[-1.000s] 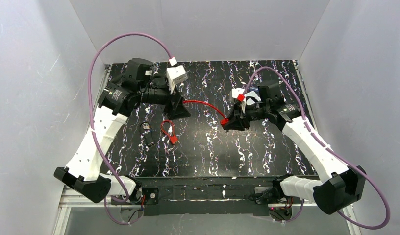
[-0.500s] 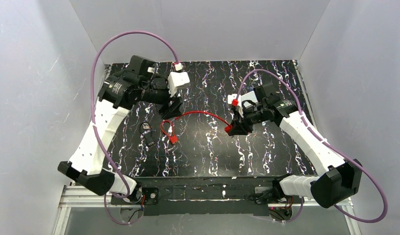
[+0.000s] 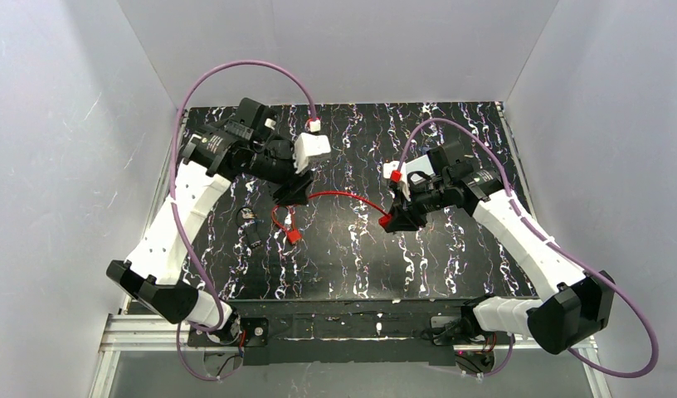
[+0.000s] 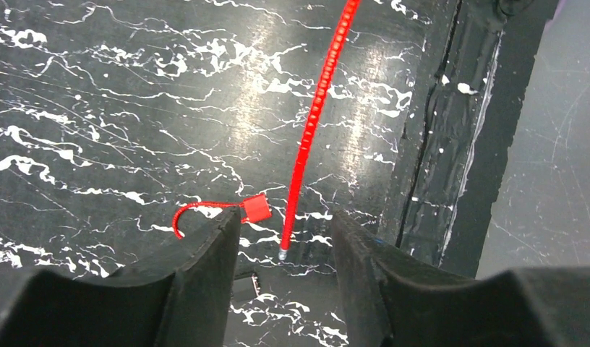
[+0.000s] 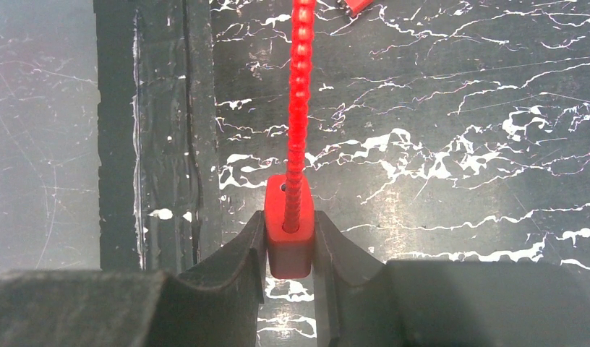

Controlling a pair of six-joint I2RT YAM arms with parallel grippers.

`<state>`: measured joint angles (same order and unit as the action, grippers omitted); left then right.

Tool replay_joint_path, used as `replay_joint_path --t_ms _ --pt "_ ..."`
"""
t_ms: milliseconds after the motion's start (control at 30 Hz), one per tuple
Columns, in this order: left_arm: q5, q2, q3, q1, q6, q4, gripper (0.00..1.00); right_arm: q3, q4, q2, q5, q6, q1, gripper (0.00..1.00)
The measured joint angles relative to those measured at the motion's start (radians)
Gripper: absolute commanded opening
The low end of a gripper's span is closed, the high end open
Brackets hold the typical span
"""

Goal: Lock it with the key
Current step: Lock the lock.

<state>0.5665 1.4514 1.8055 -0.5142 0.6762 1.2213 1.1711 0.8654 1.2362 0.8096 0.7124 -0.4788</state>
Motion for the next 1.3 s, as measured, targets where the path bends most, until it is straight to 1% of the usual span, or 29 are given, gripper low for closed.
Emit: replay_joint_path --t_ms 333,433,467,600,700,833,967,1000,1067,1133,1200,1233,1300 --pt "-0.030 0.031 -0.017 -0.018 0.019 0.018 0.22 0.019 0.000 -0.003 0.001 -0.016 -0.007 0.01" --pt "-0.033 0.034 -0.027 -0.021 0.020 0.018 0.03 0.026 -0.001 -0.003 0.004 -0.024 -0.007 0.01" --pt "-0.033 0.034 -0.031 -0.023 0.018 0.020 0.00 0.028 -0.002 -0.003 0.005 -0.027 -0.007 0.01" --pt "-0.020 0.036 -0.037 -0.030 -0.002 0.017 0.00 0.033 -0.017 -0.004 0.013 -0.051 -0.007 0.01" --pt "0.010 0.030 -0.062 -0.031 -0.063 -0.023 0.00 0.033 -0.056 -0.003 0.022 -0.099 -0.007 0.01" --pt "0.083 -0.009 -0.153 -0.031 -0.271 -0.209 0.00 0.038 -0.170 0.018 0.050 -0.207 -0.007 0.01" --pt "0.108 -0.054 -0.226 -0.028 -0.339 -0.273 0.00 0.039 -0.312 0.053 0.085 -0.326 -0.007 0.01" --pt "0.123 -0.066 -0.244 -0.026 -0.385 -0.318 0.00 0.034 -0.358 0.059 0.098 -0.364 -0.007 0.01" --pt "0.163 -0.104 -0.298 -0.020 -0.532 -0.452 0.00 0.025 -0.479 0.080 0.132 -0.453 -0.016 0.01" --pt "0.180 -0.164 -0.390 -0.014 -0.668 -0.626 0.00 0.026 -0.574 0.111 0.156 -0.511 -0.037 0.01" --pt "0.175 -0.238 -0.501 -0.012 -0.777 -0.775 0.00 0.026 -0.630 0.137 0.174 -0.545 -0.061 0.01" --pt "0.169 -0.267 -0.539 -0.011 -0.816 -0.824 0.00 0.026 -0.650 0.147 0.181 -0.557 -0.072 0.01" --pt "0.157 -0.304 -0.575 -0.012 -0.886 -0.907 0.00 0.026 -0.680 0.158 0.189 -0.574 -0.089 0.01"
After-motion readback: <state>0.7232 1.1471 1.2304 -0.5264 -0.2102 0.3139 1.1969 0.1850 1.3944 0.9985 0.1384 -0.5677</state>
